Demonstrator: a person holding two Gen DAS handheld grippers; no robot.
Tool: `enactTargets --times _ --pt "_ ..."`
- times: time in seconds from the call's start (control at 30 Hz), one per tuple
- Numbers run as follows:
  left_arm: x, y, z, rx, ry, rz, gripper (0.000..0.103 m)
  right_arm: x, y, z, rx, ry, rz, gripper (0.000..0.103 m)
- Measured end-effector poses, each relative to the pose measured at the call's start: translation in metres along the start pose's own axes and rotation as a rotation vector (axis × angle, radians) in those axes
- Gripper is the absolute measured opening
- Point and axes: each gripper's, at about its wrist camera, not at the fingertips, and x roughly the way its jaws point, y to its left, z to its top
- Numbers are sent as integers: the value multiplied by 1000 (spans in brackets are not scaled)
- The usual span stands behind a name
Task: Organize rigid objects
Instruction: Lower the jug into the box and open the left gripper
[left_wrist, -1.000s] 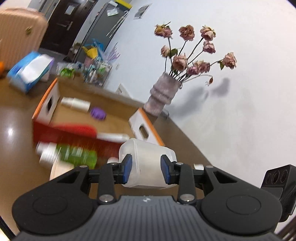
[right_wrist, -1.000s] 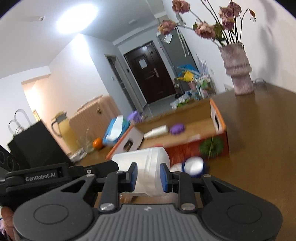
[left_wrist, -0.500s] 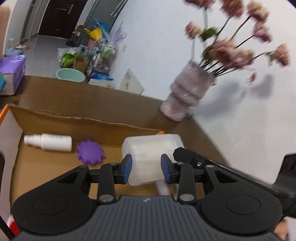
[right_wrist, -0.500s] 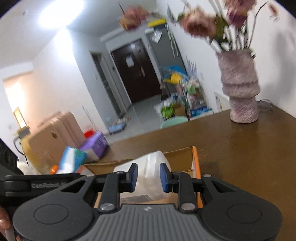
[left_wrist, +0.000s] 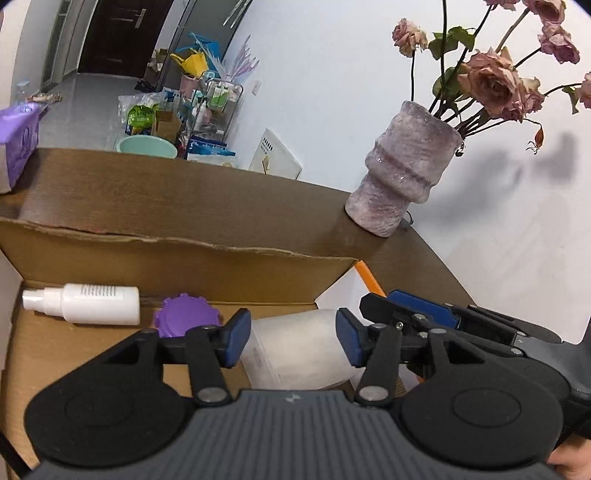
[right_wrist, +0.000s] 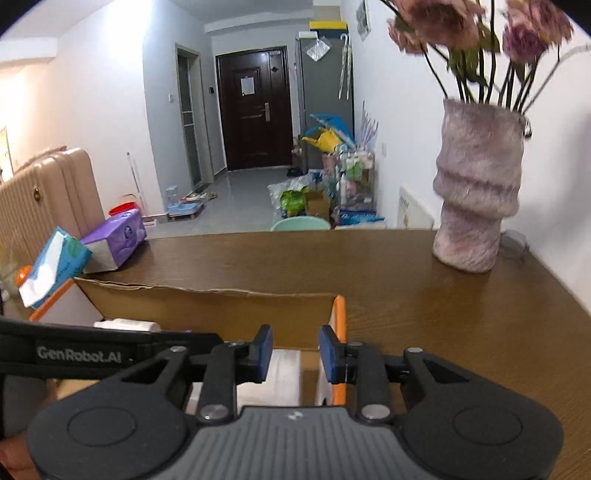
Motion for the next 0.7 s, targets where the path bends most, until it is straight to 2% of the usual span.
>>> enactTargets --times 0.07,0.17,0.23,0.37,0.47,0.53,0.7 --pt "-8 -3 2 20 -12 17 60 -2 -1 4 0 -6 12 30" --pt "-27 -6 5 61 -38 63 71 -12 2 7 9 -14 33 40" --pt "-44 -7 4 90 -58 108 71 -23 8 10 -7 -15 47 47" --pt "-83 -8 -2 142 -80 193 73 -60 28 13 -89 -25 59 55" --pt "-121 -10 -9 154 -92 213 74 -94 38 15 -114 -46 56 64" --pt "-153 -14 -19 172 -122 218 80 -117 42 13 -122 -65 50 76" --pt "-223 -23 -55 256 -192 232 89 -164 53 -2 -116 -81 42 79"
